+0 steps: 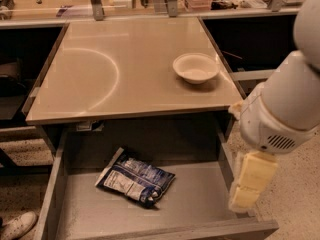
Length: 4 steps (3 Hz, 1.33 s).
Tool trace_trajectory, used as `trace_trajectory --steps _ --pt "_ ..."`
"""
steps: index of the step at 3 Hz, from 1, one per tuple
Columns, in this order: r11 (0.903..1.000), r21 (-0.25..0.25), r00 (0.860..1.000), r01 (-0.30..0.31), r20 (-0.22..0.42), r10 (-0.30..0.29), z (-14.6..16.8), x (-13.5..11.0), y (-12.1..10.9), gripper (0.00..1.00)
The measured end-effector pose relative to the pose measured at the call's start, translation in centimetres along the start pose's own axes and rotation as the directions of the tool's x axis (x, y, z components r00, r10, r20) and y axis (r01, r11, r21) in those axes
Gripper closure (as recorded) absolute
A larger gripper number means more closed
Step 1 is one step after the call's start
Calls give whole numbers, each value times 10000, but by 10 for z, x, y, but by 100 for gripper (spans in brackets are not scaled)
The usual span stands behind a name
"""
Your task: Pick blue chip bag from top drawer and place on counter
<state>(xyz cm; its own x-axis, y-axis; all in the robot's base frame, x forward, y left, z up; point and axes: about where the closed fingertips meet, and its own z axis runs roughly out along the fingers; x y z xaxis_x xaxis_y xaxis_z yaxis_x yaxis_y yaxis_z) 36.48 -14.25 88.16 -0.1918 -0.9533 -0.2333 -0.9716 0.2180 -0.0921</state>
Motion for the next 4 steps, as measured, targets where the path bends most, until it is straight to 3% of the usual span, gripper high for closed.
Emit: trace_trajectory --steps 2,3,4 --pt "9995 -315 9999 65 -77 -67 15 0 11 0" --pt "9983 -575 9994 64 338 -44 43 -21 27 0" --pt "9971 -744 9949 -141 988 214 97 -63 38 0"
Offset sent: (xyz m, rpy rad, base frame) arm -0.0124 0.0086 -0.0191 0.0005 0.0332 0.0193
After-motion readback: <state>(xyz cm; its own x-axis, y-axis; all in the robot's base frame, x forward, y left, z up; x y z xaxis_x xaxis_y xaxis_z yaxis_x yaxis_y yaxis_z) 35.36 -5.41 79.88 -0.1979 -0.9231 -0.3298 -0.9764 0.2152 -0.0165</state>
